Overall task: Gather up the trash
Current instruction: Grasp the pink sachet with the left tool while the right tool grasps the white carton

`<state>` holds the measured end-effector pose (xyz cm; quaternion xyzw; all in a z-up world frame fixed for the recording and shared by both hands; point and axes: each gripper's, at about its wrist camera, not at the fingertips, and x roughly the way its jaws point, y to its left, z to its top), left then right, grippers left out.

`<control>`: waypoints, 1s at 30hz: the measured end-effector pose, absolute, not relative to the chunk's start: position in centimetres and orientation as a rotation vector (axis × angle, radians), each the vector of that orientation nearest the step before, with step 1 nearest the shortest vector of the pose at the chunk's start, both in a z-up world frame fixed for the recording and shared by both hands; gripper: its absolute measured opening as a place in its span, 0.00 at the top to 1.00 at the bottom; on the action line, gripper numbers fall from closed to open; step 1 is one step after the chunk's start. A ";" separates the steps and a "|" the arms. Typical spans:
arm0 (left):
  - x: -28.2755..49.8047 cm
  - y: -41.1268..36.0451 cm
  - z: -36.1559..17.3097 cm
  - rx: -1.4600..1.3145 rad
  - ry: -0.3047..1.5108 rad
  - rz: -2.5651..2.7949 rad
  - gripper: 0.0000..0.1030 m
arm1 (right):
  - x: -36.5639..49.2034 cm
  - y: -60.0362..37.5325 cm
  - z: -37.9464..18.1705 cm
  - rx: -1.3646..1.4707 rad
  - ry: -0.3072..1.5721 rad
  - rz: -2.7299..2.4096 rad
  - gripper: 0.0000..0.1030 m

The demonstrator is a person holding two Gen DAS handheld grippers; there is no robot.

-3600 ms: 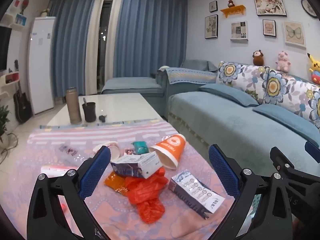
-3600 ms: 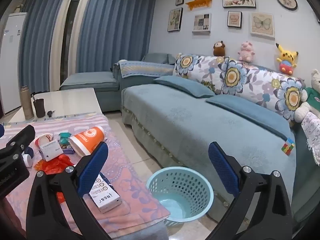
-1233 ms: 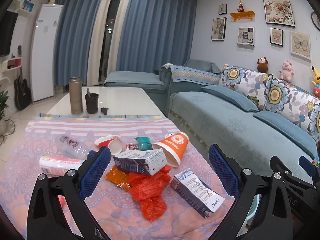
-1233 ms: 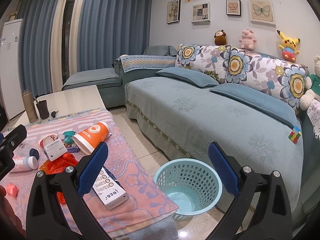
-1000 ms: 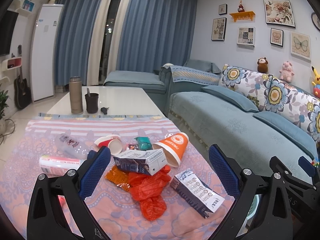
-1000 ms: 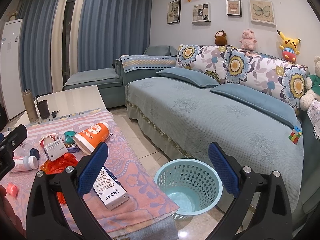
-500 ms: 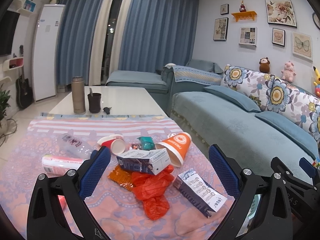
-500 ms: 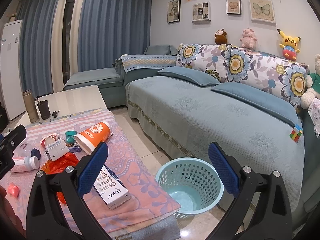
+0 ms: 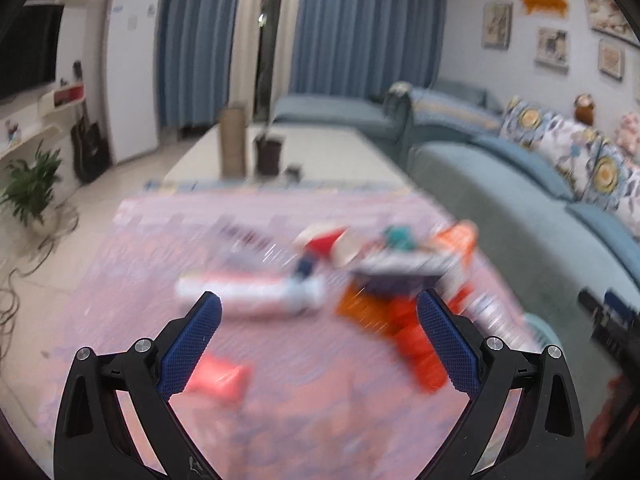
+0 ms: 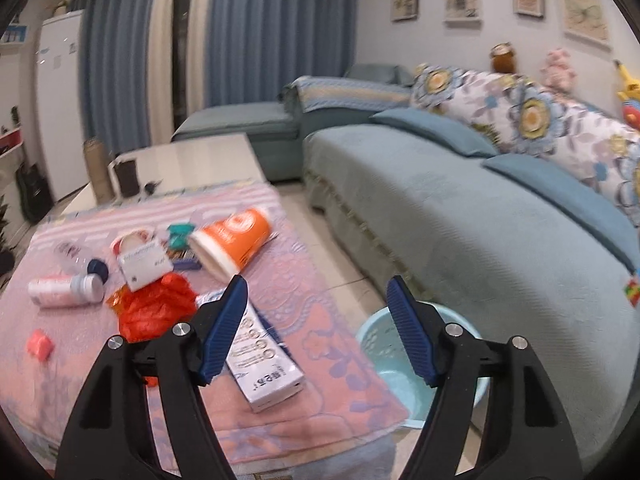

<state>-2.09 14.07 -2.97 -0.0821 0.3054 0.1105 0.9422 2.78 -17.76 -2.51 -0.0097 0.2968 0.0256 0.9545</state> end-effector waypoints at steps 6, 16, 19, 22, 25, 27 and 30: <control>-4.4 19.6 -8.3 -0.288 0.776 0.257 0.11 | 5.0 -17.0 -5.5 -0.034 0.676 0.098 0.34; -2.5 23.8 -13.7 -0.575 0.896 0.184 0.14 | 7.4 -16.5 -8.4 -0.045 0.760 0.140 0.33; -0.9 23.6 -14.2 -0.542 0.905 0.194 0.14 | 7.8 -16.5 -8.9 -0.048 0.775 0.151 0.30; 0.9 23.3 -14.0 -0.518 0.910 0.198 0.15 | 8.2 -16.4 -9.1 -0.048 0.782 0.171 0.25; 2.4 23.1 -14.3 -0.474 0.919 0.197 0.20 | 8.5 -16.5 -9.3 -0.043 0.786 0.193 0.20; 2.9 22.4 -14.2 -0.424 0.917 0.201 0.24 | 8.8 -16.5 -9.3 -0.030 0.796 0.220 0.17; 3.4 21.4 -14.3 -0.365 0.924 0.202 0.29 | 9.2 -16.1 -9.6 -0.024 0.824 0.269 0.14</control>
